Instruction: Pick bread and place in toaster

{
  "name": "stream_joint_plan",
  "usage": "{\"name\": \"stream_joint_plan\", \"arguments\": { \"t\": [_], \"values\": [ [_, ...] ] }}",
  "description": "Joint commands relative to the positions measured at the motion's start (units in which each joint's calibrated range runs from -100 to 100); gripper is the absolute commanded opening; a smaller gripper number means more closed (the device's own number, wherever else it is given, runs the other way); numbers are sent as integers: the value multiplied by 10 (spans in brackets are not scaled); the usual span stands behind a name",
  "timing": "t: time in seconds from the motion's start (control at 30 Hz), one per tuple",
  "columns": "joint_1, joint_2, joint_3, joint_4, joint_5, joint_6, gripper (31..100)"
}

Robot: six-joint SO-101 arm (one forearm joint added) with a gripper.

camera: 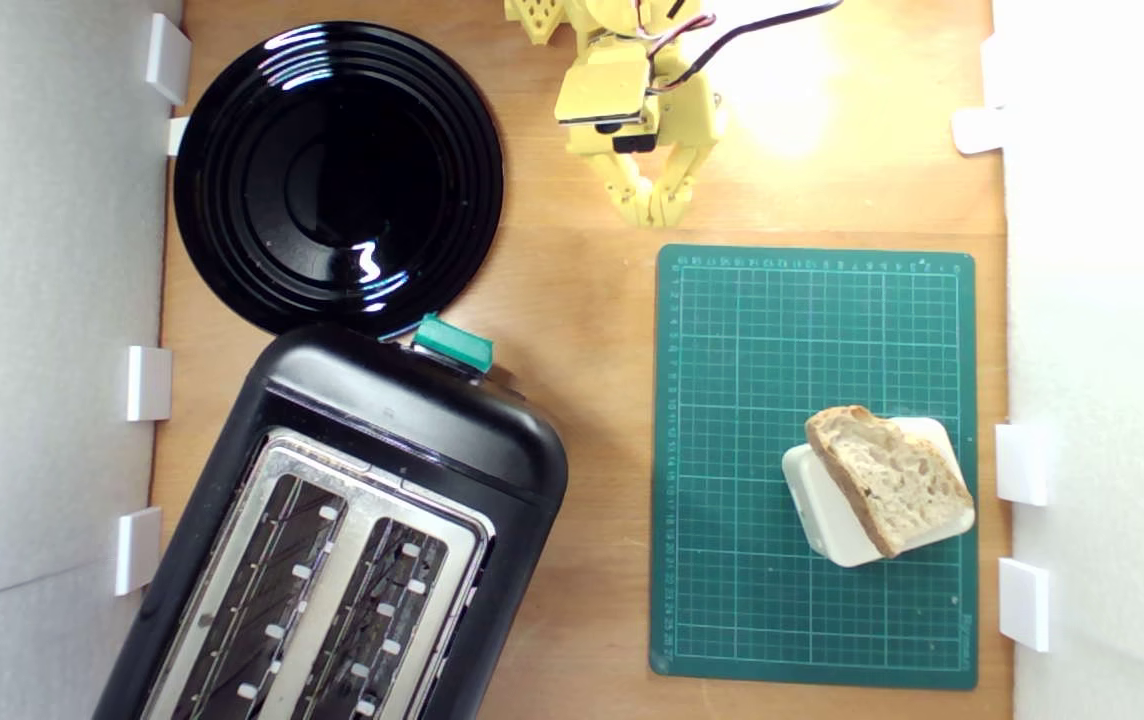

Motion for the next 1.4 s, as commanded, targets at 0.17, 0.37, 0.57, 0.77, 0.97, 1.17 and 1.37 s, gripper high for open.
{"name": "stream_joint_plan", "arguments": {
  "t": [0.17,0.37,0.57,0.77,0.97,1.17,1.37],
  "values": [
    [0,45,-16,8,-34,-26,371],
    [10,65,-21,2,-108,-27,370],
    [10,130,-64,4,-204,-59,370],
    [10,234,-84,1,-348,-92,371],
    [8,313,-80,0,-488,-151,372],
    [7,376,-78,10,-568,-185,371],
    [5,467,-78,10,-642,-187,371]
  ]
}}
